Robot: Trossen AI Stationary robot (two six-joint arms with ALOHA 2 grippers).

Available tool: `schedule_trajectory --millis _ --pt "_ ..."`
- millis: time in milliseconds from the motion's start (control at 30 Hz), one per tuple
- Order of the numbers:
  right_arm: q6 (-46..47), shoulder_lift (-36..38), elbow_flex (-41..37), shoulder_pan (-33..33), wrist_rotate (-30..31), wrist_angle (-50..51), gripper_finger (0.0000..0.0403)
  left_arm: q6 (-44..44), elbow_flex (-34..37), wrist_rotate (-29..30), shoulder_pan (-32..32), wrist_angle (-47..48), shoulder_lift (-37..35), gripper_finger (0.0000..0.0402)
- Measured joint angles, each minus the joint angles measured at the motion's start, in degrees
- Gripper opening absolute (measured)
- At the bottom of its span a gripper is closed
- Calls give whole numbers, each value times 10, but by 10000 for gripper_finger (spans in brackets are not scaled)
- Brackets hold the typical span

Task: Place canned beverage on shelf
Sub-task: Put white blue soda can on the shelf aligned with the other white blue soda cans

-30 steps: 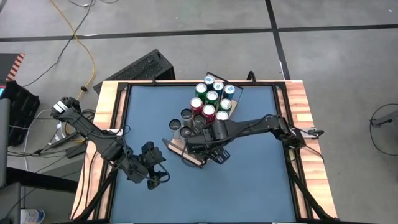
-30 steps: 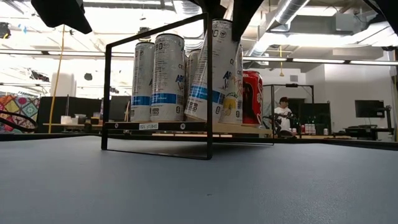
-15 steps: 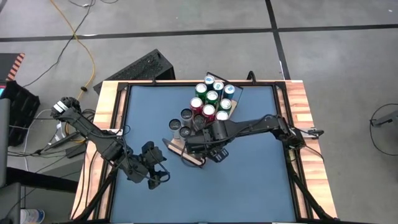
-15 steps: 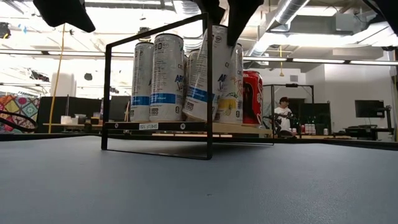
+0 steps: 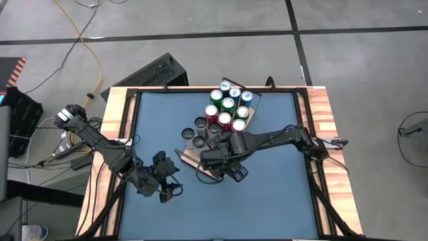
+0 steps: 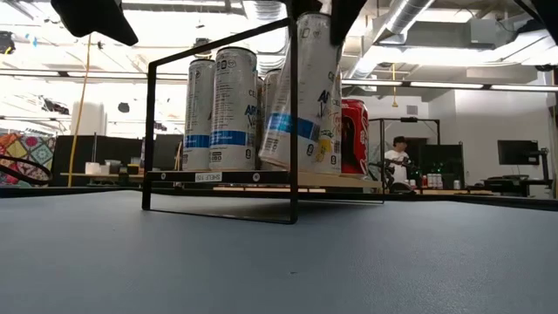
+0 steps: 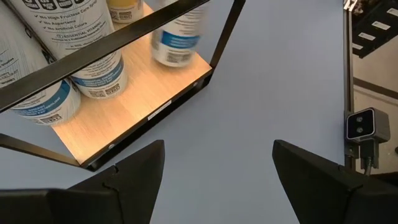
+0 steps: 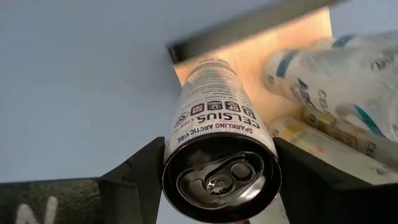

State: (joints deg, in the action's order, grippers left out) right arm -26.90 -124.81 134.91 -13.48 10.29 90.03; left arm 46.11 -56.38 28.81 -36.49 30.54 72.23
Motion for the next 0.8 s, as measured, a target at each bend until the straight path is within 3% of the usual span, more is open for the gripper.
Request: schedule_trajectory --millis 267,800 --pt "13 0 0 9 -16 -1 256 0 0 1 0 -1 0 284" --pt "35 0 0 22 -29 0 333 6 0 6 0 -5 0 284"
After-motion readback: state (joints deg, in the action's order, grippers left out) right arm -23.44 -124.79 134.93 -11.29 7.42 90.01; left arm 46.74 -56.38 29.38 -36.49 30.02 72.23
